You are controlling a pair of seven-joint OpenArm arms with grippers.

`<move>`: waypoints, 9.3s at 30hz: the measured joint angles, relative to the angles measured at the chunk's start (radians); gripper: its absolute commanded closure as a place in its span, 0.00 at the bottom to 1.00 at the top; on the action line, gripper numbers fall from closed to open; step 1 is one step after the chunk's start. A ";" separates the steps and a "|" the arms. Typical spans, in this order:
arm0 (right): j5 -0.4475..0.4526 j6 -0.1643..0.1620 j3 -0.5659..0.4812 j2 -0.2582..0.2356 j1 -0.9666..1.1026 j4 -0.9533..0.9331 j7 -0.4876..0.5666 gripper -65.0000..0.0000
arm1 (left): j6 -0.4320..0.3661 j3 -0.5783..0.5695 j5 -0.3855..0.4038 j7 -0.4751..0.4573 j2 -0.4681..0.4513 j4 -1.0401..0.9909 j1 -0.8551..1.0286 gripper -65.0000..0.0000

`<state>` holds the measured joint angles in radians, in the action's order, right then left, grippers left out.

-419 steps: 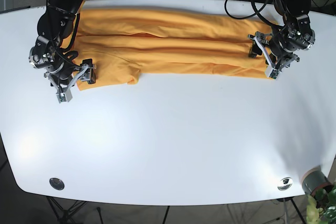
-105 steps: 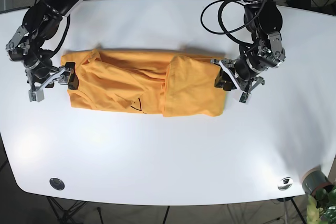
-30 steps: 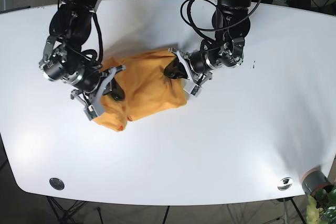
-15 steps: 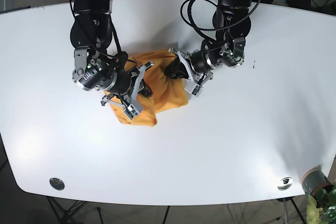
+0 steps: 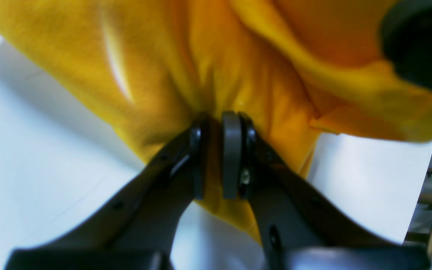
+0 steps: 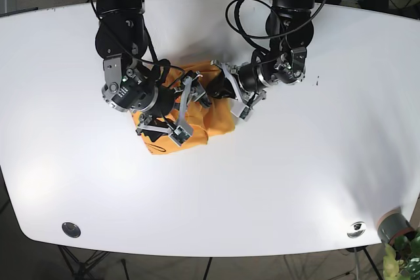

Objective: Fold the T-shirt properly

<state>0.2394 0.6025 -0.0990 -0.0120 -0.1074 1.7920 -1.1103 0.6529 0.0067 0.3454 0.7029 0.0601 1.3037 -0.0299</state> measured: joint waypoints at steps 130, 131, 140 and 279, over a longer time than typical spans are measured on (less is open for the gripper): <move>-0.136 0.056 0.053 -0.051 0.153 -0.258 0.428 0.92 | -0.119 -0.245 -0.304 -0.104 -0.301 0.152 -0.314 0.77; -0.137 0.058 0.039 -0.050 0.156 -0.241 0.415 0.92 | -0.141 -0.249 -0.304 -0.098 -0.299 0.171 -0.297 0.74; -0.135 0.068 0.052 -0.061 0.155 -0.130 0.365 0.92 | -0.518 -0.257 -0.297 -0.106 -0.157 0.291 -0.147 0.23; 0.037 -0.132 0.374 -0.182 0.928 -0.122 1.203 0.92 | -0.454 0.058 -0.413 -0.857 0.039 0.562 1.064 0.22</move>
<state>0.2768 0.4709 0.2752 -0.1944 0.8207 1.6703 0.0929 0.1989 0.0643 -0.0673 -0.1543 0.0994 1.8652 1.0336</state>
